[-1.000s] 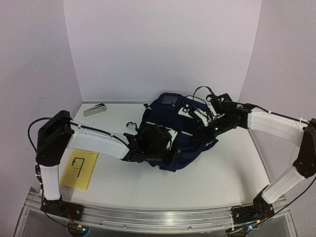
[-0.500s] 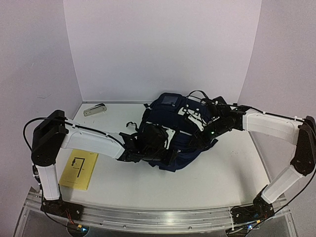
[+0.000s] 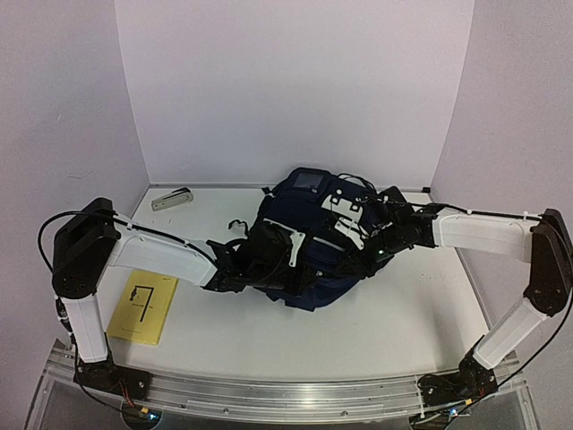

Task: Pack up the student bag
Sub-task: Unzip the student bag at the center of the board.

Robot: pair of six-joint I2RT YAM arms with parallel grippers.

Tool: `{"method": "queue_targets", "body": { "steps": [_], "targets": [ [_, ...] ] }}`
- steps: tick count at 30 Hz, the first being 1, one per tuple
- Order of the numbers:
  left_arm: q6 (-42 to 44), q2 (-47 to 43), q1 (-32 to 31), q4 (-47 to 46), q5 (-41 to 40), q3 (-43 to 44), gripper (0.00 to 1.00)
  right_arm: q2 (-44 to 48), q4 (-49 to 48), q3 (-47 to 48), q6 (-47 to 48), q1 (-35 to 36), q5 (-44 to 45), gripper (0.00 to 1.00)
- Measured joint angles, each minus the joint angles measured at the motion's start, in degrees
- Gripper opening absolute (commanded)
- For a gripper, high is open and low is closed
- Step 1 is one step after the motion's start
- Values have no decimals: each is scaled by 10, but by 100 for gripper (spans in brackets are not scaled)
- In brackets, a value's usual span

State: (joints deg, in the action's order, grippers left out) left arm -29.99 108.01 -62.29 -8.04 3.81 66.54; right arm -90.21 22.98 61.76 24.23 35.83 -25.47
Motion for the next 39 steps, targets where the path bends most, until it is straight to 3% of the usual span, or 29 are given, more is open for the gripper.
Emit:
{"method": "queue_targets", "body": {
  "steps": [7,18,39],
  "targets": [
    [-17,-3,7,-16,22,-10,0,20,-29,-44,29,1,-16,35],
    [-30,-4,12,-25,43,-10,0,45,-55,-52,81,8,-5,44],
    [-61,-4,28,-61,84,-31,0,8,-94,-51,103,37,16,41]
  ]
}}
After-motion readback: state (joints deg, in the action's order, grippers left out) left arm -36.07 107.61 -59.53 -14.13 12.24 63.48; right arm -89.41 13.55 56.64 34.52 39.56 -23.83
